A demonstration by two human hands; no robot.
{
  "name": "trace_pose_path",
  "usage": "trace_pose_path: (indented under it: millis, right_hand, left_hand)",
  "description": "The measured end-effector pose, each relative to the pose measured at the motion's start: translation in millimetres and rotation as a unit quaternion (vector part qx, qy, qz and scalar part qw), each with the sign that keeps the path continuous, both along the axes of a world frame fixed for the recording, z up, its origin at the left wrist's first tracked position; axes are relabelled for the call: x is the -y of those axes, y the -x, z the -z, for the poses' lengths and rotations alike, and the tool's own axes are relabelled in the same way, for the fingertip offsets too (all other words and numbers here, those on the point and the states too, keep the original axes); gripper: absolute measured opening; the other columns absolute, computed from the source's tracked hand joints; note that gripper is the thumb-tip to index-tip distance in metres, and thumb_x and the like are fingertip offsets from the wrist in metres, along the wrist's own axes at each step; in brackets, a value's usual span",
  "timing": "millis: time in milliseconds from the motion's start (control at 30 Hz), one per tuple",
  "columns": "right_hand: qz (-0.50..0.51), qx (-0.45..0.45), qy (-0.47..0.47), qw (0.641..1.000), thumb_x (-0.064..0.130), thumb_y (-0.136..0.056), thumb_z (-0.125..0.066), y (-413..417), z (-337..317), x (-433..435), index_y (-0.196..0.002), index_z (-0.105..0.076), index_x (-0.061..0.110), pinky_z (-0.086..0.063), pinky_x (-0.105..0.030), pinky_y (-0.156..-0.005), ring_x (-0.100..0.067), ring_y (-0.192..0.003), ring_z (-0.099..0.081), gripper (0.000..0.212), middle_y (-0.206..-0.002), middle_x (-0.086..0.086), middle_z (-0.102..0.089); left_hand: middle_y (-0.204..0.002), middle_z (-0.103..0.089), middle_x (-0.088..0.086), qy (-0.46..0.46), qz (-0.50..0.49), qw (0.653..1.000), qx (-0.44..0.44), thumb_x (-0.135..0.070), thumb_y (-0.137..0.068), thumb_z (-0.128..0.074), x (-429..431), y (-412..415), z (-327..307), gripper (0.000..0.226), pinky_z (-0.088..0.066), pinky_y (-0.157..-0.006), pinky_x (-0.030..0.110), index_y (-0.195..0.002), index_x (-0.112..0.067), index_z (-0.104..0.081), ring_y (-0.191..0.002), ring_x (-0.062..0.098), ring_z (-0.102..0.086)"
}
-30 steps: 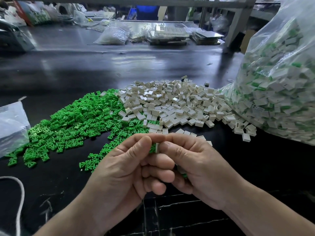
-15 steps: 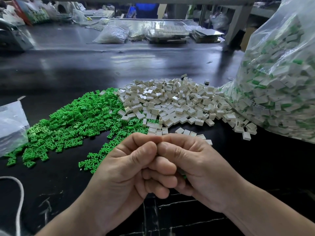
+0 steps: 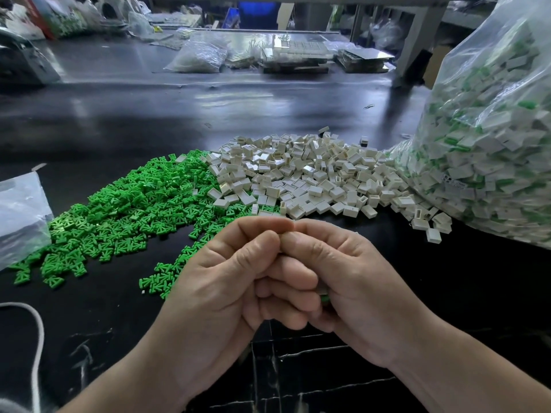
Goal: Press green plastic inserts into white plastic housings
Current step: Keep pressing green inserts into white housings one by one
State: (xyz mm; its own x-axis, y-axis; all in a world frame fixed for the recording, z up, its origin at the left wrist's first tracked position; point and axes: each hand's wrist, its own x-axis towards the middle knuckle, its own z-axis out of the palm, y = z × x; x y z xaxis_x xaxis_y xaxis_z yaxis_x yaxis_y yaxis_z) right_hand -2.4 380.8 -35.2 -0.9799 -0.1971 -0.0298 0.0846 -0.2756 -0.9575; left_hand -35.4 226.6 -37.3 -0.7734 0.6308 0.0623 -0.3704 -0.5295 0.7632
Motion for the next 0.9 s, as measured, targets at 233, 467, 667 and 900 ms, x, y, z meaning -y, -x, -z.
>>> trace_pose_path:
  millis: [233,467,667,900]
  right_hand:
    - [-0.011,0.021,0.154,0.988,0.022,-0.075,-0.065,8.4,1.8,-16.0,-0.077,-0.059,0.016,-0.036,-0.018,-0.035,-0.011,-0.044,-0.048,0.009,-0.068,-0.003,-0.057]
    - [0.022,0.047,0.147,0.988,0.026,-0.081,-0.072,18.4,1.3,-37.1,-0.075,-0.059,0.017,-0.035,-0.017,-0.033,-0.009,-0.045,-0.047,0.016,-0.07,-0.002,-0.056]
    - [0.093,-0.089,-0.51,0.85,0.051,-0.084,-0.07,11.9,17.0,-29.3,-0.098,-0.068,0.038,-0.043,-0.014,-0.051,0.0,-0.057,-0.057,0.019,-0.066,0.017,-0.062]
    - [0.08,-0.12,-0.673,0.725,0.066,-0.086,-0.05,17.7,25.0,-7.6,-0.099,-0.051,0.033,-0.049,-0.035,-0.072,-0.018,-0.086,-0.062,0.035,-0.084,0.009,-0.062]
  left_hand:
    - [-0.073,-0.068,0.02,0.172,-0.153,0.972,-0.043,-0.016,-0.083,-0.065,13.0,7.7,-2.3,0.019,-0.052,-0.045,0.029,-0.101,-0.011,-0.068,-0.057,0.027,-0.065]
    - [-0.09,-0.063,-0.018,0.54,-0.202,0.683,-0.447,-0.053,-0.084,-0.055,12.8,2.9,12.3,0.027,-0.053,-0.067,0.024,-0.102,-0.038,-0.067,-0.08,0.001,-0.06]
    - [-0.088,-0.05,-0.015,0.616,-0.161,0.574,-0.515,-0.057,-0.083,-0.05,8.6,5.6,19.4,0.032,-0.033,-0.063,0.021,-0.1,-0.035,-0.065,-0.08,0.006,-0.048]
    - [-0.085,-0.052,-0.013,0.65,-0.158,0.537,-0.514,-0.044,-0.081,-0.064,11.8,6.0,17.7,0.017,-0.026,-0.061,0.018,-0.094,-0.033,-0.066,-0.077,0.011,-0.051]
